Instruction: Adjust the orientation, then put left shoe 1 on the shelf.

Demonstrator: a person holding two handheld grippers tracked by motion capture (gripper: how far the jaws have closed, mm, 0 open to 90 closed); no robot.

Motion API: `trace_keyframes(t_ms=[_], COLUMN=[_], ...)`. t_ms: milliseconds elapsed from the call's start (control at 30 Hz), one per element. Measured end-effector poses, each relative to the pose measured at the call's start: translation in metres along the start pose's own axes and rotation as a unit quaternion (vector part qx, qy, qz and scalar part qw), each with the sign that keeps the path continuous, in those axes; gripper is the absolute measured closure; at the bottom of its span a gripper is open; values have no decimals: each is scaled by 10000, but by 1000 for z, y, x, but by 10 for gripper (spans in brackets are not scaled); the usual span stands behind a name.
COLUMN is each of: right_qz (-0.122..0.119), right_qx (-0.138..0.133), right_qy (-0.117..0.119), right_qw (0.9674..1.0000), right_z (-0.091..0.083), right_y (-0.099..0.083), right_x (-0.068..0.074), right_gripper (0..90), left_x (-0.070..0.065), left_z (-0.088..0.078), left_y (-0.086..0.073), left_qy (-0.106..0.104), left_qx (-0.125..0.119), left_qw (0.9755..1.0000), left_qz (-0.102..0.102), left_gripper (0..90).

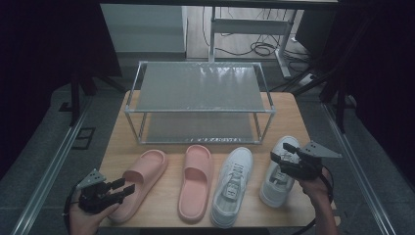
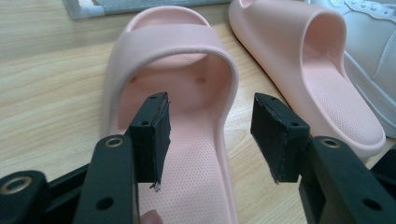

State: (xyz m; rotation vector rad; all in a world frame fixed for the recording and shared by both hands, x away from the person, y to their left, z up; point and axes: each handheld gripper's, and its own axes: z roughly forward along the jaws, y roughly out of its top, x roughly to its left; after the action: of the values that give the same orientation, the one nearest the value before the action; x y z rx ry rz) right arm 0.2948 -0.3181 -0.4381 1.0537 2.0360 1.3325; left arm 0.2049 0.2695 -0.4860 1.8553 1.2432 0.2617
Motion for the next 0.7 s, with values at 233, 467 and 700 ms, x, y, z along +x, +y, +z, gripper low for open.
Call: trace_keyframes(t_ms=[233,467,700], right_qz=[-64,-141,-160], right_qx=[-39,-4,5], right_qy=[3,-25,-19], right_qw=[10000,9999,9999], right_z=[0,0,1], right_y=[1,1,1], right_x=[1,4,5], right_gripper=[371,372,372], left_x=[-3,-7,-7], left_z=[3,9,19], left_y=[0,3,3], left_qy=[20,11,53], left_qx=[-3,33,120], left_qw=[10000,10000,9999], left_qz=[-36,-1,-12], left_gripper=[466,465,467])
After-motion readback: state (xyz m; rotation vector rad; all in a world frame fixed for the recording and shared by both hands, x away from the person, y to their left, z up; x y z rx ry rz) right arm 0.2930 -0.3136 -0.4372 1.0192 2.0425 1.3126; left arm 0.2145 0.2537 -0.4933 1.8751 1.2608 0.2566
